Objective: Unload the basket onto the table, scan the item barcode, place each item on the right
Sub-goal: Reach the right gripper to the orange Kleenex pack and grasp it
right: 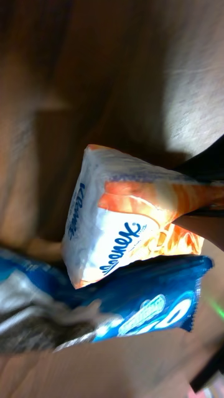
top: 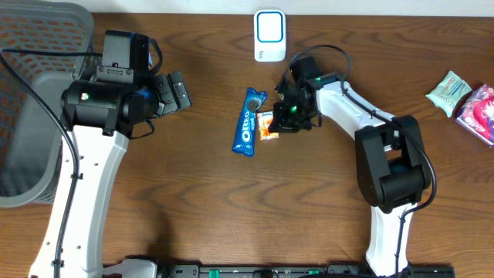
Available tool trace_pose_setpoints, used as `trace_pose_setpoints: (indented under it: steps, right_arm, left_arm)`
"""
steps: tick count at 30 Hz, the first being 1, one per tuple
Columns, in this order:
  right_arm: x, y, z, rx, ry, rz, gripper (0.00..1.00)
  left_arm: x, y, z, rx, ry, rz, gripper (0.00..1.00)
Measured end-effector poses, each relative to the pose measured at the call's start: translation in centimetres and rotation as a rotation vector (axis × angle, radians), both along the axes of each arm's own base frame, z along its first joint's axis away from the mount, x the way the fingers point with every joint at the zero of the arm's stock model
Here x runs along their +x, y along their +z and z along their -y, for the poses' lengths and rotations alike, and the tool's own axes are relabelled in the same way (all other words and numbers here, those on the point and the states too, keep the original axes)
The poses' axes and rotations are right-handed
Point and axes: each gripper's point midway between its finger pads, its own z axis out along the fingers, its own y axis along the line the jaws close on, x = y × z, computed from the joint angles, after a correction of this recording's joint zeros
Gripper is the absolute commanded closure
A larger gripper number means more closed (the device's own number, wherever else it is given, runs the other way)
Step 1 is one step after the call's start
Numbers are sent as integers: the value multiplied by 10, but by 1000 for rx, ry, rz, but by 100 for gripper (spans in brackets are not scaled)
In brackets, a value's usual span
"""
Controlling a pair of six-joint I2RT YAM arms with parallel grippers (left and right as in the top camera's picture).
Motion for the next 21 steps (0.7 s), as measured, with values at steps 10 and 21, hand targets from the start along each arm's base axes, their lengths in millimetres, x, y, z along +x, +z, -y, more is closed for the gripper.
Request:
trace_pose_setpoints:
  steps: [10, 21]
  right_arm:
    - [-4, 19, 44, 115, -71, -133, 99]
    - [-7, 56, 21, 416, 1, -123, 99]
  left_arm:
    - [0, 0, 0, 0, 0, 0, 2]
    - [0, 0, 0, 0, 0, 0, 2]
